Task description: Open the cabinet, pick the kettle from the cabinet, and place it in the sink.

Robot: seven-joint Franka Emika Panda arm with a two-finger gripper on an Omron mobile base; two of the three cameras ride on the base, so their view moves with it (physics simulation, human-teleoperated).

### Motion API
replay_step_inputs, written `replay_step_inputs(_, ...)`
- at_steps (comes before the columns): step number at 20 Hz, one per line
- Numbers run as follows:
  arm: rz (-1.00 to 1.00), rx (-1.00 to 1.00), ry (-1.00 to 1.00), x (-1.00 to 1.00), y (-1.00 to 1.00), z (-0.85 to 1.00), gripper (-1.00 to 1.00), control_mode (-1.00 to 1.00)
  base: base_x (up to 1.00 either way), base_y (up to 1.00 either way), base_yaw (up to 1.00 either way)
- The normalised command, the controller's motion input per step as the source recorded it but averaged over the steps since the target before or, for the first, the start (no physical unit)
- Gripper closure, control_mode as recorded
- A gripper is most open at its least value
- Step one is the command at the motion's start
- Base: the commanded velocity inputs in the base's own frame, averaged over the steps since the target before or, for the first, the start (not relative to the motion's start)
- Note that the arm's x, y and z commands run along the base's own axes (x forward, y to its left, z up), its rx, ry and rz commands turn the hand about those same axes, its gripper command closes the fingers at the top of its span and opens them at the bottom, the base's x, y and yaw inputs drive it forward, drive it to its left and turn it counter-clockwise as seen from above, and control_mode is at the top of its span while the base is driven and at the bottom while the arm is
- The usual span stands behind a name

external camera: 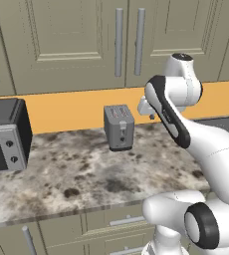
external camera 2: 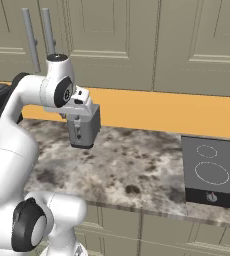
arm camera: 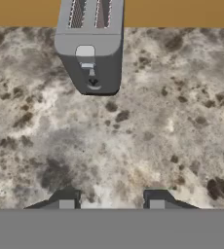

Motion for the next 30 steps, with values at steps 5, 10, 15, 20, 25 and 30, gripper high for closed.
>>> replay_step_inputs(5,0.00,0.00,-0.07,-0.07,0.00,0.00,-1.00,-1.00,0.00,0.00,0.00)
replay_step_inputs(10,0.05,0.00,-0.23,-0.19,0.04,0.00,-1.00,-1.00,0.00,0.00,0.00)
replay_step_inputs(15,0.00,-0.01,-0.27,-0.15,0.20,0.05,-1.00,-1.00,0.00,0.00,0.00)
replay_step_inputs(20,0.00,-0.04,-0.11,-0.08,0.23,0.13,-1.00,-1.00,0.00,0.00,0.00)
replay_step_inputs(25,0.00,-0.03,-0.01,-0.05,0.12,0.20,-1.00,-1.00,0.00,0.00,0.00)
replay_step_inputs(30,0.00,0.00,-0.08,-0.05,0.07,0.22,-1.00,-1.00,0.00,0.00,0.00)
